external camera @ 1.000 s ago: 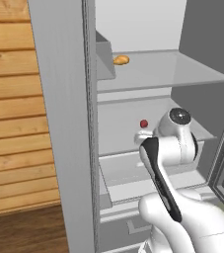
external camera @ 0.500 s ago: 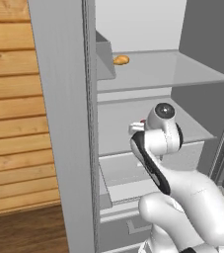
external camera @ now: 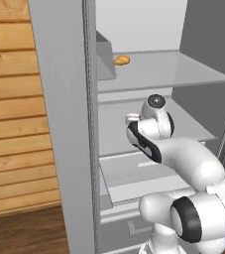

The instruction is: Take the strawberry from the fridge and place it on top of the pancake, located on the dining counter.

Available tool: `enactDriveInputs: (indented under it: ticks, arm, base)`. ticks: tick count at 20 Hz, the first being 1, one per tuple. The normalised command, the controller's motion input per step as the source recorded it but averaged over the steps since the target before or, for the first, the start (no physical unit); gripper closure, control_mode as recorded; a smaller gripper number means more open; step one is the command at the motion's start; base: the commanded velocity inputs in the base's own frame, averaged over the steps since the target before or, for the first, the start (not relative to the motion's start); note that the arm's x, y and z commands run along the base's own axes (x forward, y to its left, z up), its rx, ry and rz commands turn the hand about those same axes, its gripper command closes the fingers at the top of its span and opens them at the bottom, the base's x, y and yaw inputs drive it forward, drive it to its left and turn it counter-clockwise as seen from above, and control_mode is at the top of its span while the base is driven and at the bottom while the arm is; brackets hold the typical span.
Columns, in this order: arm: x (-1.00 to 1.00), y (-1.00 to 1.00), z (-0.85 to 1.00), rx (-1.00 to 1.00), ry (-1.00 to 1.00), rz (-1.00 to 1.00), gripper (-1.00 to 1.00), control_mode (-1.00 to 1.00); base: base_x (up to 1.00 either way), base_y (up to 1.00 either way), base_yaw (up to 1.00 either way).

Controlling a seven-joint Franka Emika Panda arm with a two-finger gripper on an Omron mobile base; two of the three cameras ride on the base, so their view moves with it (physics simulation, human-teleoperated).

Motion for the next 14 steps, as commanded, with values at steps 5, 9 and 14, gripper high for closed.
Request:
enactDriveInputs:
  ticks: [5,9,14]
  arm:
    - [0.4,-0.11,-0.03,0.0,0.01,-0.05,-1.0,-1.0]
    - [0.44,-0.16,-0.08,0.0,0.03,-0.04,-1.0,-1.0]
    - [0.37,-0.12,-0.16,0.0,0.08,-0.02,-1.0,-1.0]
  base:
    - [0.0,0.0,0.0]
    - [0.0,0.0,0.0]
    - [0.0,0.0,0.0]
